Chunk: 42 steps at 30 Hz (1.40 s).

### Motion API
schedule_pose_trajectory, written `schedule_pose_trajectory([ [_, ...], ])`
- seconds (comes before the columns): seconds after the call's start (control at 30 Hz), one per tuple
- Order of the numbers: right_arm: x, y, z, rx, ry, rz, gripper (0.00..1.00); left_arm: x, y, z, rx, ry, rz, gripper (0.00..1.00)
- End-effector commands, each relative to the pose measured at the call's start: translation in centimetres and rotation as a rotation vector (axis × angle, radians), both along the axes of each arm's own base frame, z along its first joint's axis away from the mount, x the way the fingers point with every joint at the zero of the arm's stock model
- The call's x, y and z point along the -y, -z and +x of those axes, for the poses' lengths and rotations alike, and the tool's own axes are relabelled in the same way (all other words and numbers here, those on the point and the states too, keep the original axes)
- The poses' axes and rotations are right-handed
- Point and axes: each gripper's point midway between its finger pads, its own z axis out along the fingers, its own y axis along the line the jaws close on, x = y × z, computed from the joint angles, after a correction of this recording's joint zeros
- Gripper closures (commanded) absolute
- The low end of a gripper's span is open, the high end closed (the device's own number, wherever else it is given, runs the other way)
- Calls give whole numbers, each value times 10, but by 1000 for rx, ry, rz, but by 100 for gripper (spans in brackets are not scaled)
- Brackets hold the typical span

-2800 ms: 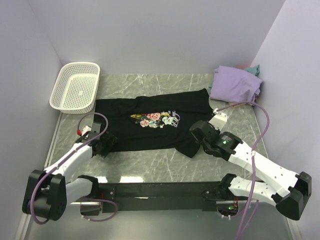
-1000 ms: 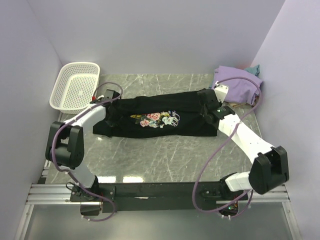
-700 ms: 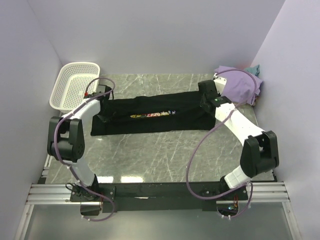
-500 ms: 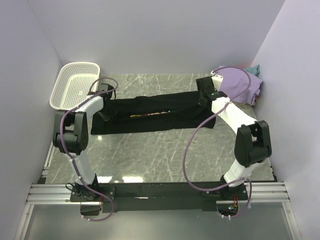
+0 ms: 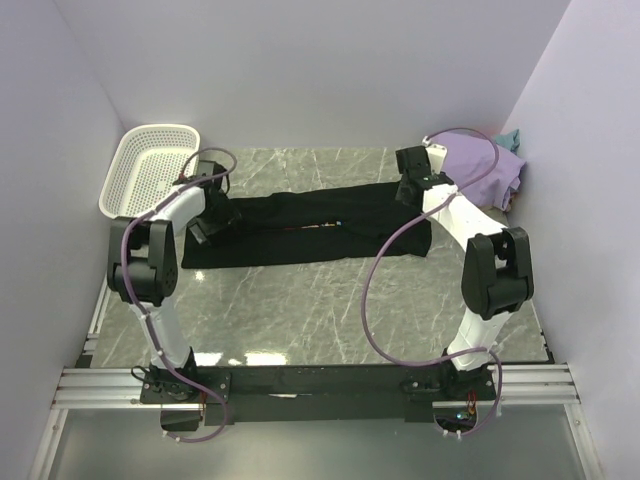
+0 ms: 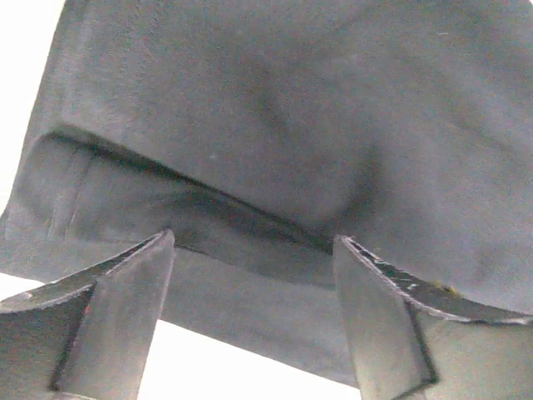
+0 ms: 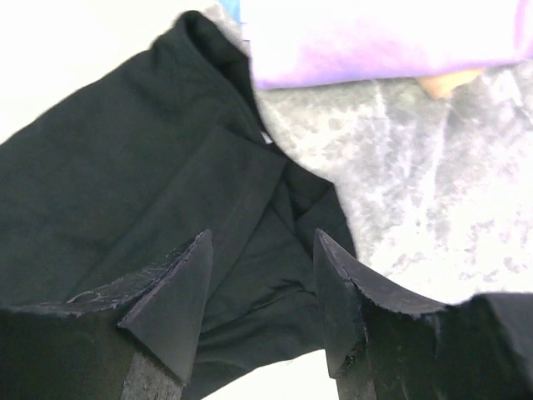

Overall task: Fold and stack the t-shirts
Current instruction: Fold the tshirt

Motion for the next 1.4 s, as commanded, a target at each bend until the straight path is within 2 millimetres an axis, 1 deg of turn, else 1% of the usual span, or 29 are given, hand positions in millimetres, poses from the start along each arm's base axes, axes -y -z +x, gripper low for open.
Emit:
schedule_pose_trajectory([
  [0.0, -16, -33, 11, 72, -74, 81, 41, 0, -67, 10, 158, 43, -10, 6],
  [0.03, -18, -31, 6, 57, -79, 100, 41, 2, -68, 7, 153, 54, -22, 5],
  [0.07, -26, -27, 4, 45, -110, 133, 41, 5, -65, 2, 138, 72, -34, 5],
  [0.13, -29, -21, -3, 27, -119, 152, 41, 4, -58, -6, 113, 65, -33, 5],
  [0.17, -29, -19, -6, 21, -122, 154, 41, 3, -49, -14, 95, 68, -32, 5],
  [0.27, -31, -12, -16, 1, -139, 169, 41, 2, -36, -23, 77, 59, -32, 5],
  [0.3, -31, -7, -20, -11, -141, 171, 41, 2, -35, -23, 77, 56, -33, 6],
  [0.37, -29, -3, -26, -27, -141, 171, 41, 2, -35, -20, 85, 55, -31, 6],
  [0.4, -29, -4, -27, -23, -140, 167, 41, 1, -38, -17, 95, 51, -25, 8],
  [0.47, -27, -5, -28, -23, -140, 163, 41, -1, -52, -7, 157, 46, -12, 6],
  [0.5, -27, -6, -30, -28, -145, 165, 41, 1, -59, -2, 182, 59, -18, 5],
  [0.53, -29, -7, -31, -28, -153, 175, 41, 7, -66, 5, 207, 96, -43, 5],
  [0.6, -33, -3, -33, -50, -173, 196, 41, 9, -70, 15, 233, 105, -48, 5],
  [0.63, -36, -1, -34, -60, -181, 212, 41, 7, -66, 22, 219, 94, -35, 5],
  [0.67, -40, 2, -34, -70, -195, 226, 41, 3, -61, 22, 193, 84, -11, 5],
  [0.8, -52, 24, -35, -116, -224, 279, 41, -3, -42, 31, 145, 71, 21, 5],
  [0.83, -55, 27, -35, -124, -232, 288, 41, -3, -33, 31, 130, 72, 23, 5],
  [0.9, -63, 34, -35, -130, -257, 323, 41, -5, -25, 33, 124, 65, 21, 5],
  [0.93, -65, 38, -35, -137, -264, 331, 41, -7, -15, 33, 105, 61, 21, 5],
  [1.0, -73, 45, -33, -150, -283, 368, 41, -15, -5, 34, 91, 43, 38, 5],
  [1.03, -76, 49, -32, -160, -291, 377, 41, -19, 7, 33, 64, 36, 39, 6],
  [1.07, -79, 55, -29, -173, -296, 387, 41, -20, 11, 33, 57, 35, 38, 6],
  [1.13, -88, 59, -27, -182, -323, 426, 42, -28, 19, 36, 57, 15, 54, 6],
  [1.17, -91, 65, -26, -188, -335, 437, 42, -30, 19, 39, 69, 11, 58, 6],
  [1.2, -96, 65, -24, -183, -350, 451, 42, -32, 20, 42, 79, 9, 60, 6],
  [1.23, -98, 65, -20, -179, -353, 456, 42, -33, 18, 48, 102, 2, 50, 6],
  [1.3, -99, 73, -17, -199, -353, 460, 42, -34, 15, 57, 133, 3, 43, 6],
  [1.33, -100, 69, -11, -189, -355, 455, 42, -35, 11, 63, 152, -5, 52, 6],
  [1.37, -100, 72, -10, -195, -354, 451, 42, -35, 8, 68, 169, -3, 49, 6],
])
